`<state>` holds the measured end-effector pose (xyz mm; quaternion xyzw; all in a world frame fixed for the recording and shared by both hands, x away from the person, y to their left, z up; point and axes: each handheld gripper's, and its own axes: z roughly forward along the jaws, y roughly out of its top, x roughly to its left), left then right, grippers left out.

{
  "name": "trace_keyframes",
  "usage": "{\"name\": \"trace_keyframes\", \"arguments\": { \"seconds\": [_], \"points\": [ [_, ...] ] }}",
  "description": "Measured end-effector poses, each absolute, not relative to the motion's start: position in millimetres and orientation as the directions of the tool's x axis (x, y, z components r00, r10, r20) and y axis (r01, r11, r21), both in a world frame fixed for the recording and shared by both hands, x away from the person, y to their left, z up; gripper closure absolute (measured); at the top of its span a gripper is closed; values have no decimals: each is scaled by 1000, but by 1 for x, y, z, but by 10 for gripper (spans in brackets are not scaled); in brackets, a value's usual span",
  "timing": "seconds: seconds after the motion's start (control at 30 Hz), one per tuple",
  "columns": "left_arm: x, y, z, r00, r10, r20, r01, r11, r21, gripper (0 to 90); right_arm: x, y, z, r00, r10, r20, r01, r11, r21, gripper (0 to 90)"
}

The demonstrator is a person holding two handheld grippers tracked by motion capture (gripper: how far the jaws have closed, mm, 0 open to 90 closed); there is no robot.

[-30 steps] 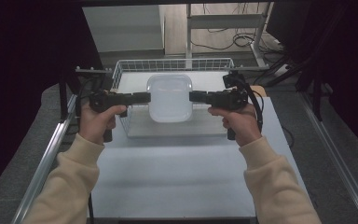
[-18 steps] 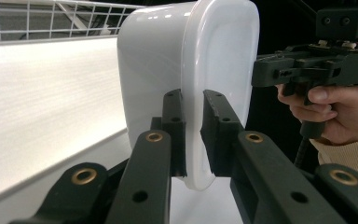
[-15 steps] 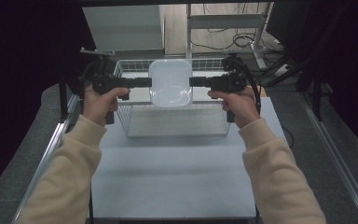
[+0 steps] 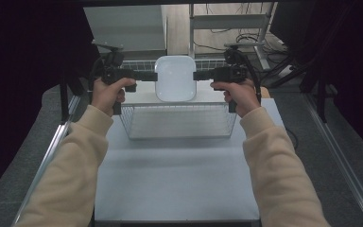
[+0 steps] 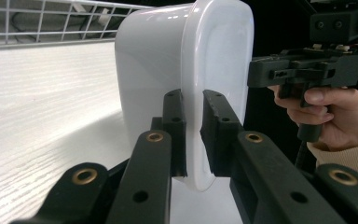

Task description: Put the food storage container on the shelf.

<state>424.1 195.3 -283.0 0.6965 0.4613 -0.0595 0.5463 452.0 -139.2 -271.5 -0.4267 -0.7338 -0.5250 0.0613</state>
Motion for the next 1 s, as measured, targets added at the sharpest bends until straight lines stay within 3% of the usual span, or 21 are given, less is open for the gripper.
{"name": "trace_keyframes", "arguments": {
  "seconds": [0.33,0.63,1.0],
  "points": [
    [449,196,-296,517,590,-620,755,27,655,801,476,-135,-288,-570,582,580,747,73,661,791],
    [482,202,-308,433,530,-729,825,94,558,781,500,-141,-297,-494,537,684,807,-10,591,769],
    [499,203,-325,366,479,-798,860,153,487,742,514,-140,-309,-408,532,742,864,-38,503,696]
  ]
}}
